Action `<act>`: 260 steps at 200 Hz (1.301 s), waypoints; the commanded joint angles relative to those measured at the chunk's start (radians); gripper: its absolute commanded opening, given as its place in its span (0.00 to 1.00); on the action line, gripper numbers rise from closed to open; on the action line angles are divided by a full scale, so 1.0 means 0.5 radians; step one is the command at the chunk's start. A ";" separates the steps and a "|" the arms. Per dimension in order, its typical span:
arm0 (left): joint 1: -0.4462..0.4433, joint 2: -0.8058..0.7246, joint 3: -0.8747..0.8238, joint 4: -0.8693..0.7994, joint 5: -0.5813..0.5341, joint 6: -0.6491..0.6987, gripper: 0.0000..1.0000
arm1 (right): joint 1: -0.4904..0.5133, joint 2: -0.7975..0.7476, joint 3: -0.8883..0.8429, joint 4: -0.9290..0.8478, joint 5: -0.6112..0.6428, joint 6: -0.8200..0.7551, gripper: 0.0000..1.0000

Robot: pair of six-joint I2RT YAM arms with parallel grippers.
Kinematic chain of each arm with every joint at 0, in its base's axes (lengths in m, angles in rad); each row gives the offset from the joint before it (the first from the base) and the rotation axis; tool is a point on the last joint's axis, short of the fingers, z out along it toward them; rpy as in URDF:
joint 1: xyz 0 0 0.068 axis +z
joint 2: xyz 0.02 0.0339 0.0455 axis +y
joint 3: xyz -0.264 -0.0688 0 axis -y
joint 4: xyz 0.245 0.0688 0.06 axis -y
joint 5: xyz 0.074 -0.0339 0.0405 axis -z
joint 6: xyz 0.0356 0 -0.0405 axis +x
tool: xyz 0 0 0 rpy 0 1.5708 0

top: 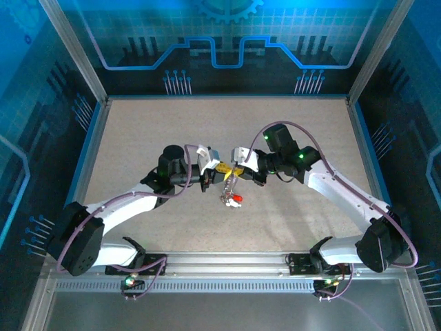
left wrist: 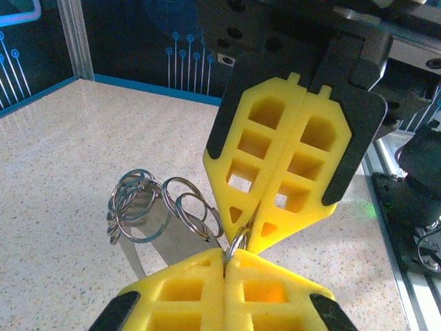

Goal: Put the keys on the keyring

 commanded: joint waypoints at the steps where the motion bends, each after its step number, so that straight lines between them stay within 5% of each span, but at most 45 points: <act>1: -0.021 -0.065 0.082 -0.188 0.035 0.109 0.00 | -0.009 -0.034 0.043 0.065 -0.170 0.029 0.00; 55: -0.019 -0.146 -0.047 0.026 -0.054 0.049 0.00 | -0.107 -0.050 -0.025 0.207 -0.346 0.170 0.05; 93: 0.017 -0.162 -0.111 0.325 -0.098 -0.214 0.00 | -0.111 -0.085 -0.078 0.221 -0.375 0.251 0.22; 178: 0.024 -0.078 -0.252 1.012 -0.011 -0.438 0.00 | -0.143 -0.133 -0.167 0.295 -0.336 0.328 0.23; 260: 0.024 0.005 -0.283 1.168 0.031 -0.521 0.00 | -0.165 -0.108 -0.161 0.473 -0.691 0.461 0.28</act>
